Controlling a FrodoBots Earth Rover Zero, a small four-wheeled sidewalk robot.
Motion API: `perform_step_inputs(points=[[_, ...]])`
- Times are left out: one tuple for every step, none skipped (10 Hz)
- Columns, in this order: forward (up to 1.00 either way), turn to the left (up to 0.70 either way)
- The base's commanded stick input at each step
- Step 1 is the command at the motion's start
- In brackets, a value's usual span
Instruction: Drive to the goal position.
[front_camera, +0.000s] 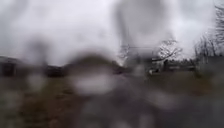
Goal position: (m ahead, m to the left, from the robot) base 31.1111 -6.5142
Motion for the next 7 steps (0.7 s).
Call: perform_step_inputs(points=[[0.85,0.0],[0.85,0.0],[0.85,0.0],[0.85,0.0],[0.85,0.0],[0.85,0.0],[0.85,0.0]])
